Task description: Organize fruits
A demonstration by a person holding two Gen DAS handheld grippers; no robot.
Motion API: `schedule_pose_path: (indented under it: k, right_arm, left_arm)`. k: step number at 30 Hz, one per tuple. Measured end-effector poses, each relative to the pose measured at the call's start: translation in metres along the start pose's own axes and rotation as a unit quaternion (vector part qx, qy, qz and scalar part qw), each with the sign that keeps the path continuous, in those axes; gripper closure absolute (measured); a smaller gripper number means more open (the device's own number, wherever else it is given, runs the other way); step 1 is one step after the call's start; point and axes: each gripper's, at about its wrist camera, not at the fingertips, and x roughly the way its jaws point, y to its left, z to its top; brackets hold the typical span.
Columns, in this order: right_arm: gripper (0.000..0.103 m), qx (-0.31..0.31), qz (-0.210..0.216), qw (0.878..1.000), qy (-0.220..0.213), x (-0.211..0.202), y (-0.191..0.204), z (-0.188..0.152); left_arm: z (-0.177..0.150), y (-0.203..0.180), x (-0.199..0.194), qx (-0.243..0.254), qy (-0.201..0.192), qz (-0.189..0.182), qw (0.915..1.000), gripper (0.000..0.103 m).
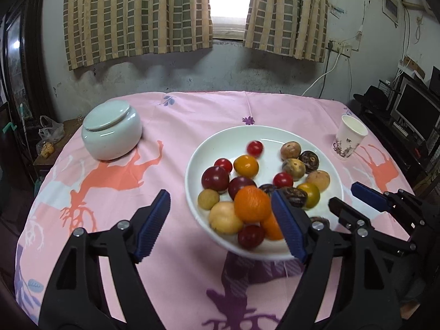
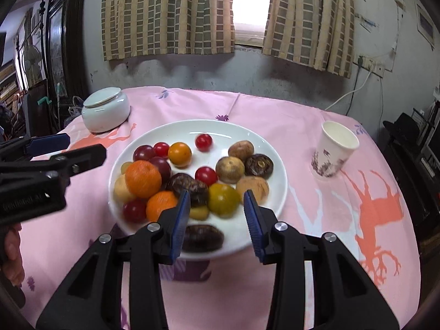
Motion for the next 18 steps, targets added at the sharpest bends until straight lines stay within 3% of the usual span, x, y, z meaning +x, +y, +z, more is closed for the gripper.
schedule_pose_path:
  k: [1,2,10,18]
  right_arm:
    - [0.050,0.005,0.001,1.000,-0.001,-0.007,-0.001,-0.004]
    - [0.048,0.011,-0.001,1.000,-0.007,-0.018,-0.002,-0.011]
    - [0.048,0.056,0.026,0.998,-0.005,-0.081,-0.005,-0.061]
    - [0.048,0.085,0.027,0.996,0.008,-0.112,-0.004,-0.105]
  left_arm:
    - [-0.003,0.002,-0.007,-0.001,-0.001,-0.002,1.0000,0.025]
    - [-0.008,0.003,-0.013,-0.002,-0.001,-0.003,1.0000,0.025]
    - [-0.071,0.004,-0.057,-0.015,0.015,-0.015,0.9997,0.021]
    - [-0.118,-0.018,-0.085,-0.005,0.011,-0.027,0.9996,0.016]
